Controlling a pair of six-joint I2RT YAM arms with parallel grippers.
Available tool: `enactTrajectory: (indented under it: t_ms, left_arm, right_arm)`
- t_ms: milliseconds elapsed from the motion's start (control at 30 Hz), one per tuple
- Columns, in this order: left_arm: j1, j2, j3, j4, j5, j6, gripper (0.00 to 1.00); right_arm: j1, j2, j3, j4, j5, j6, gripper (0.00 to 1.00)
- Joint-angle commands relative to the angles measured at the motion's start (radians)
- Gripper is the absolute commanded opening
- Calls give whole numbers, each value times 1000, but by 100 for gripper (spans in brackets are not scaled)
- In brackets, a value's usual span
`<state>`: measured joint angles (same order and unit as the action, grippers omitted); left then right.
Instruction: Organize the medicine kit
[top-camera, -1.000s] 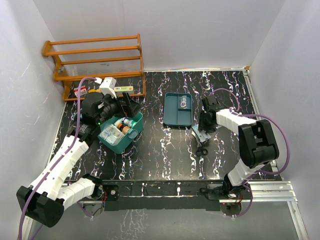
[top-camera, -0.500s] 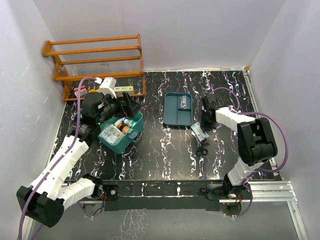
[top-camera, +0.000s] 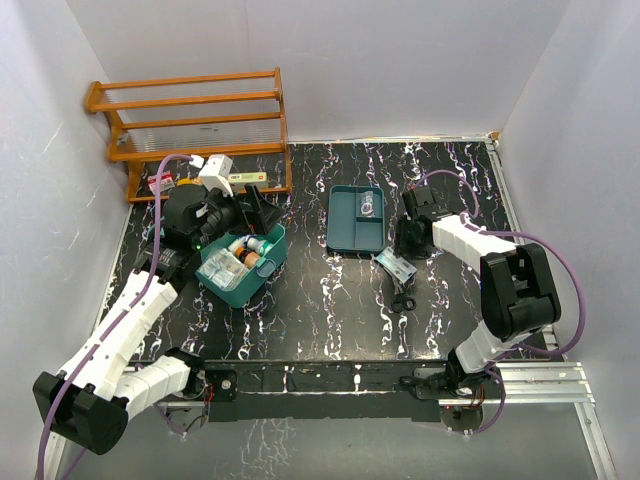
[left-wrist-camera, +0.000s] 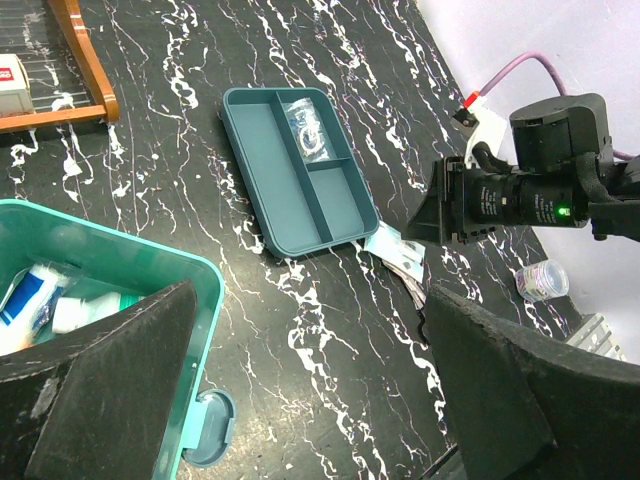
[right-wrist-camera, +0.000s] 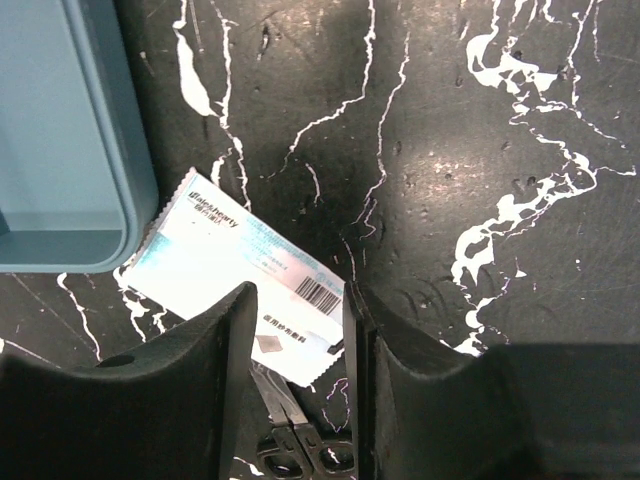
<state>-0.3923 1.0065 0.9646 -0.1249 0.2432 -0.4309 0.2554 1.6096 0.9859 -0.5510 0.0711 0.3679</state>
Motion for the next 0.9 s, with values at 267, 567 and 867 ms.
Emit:
enactTrajectory:
  t_ms: [267,567,867]
  left_arm:
    - [-3,-19,11,4,-9,-5,96]
    - [-3,-17,6,1,-9,2,96]
    - [-3,-28,-4,-10,-15,10,96]
  right_arm:
    - [73,55,45,-9,81,-39,52]
    - [71,43,-8,33,175,102,36]
    - [51,23,-69,12,276,303,14]
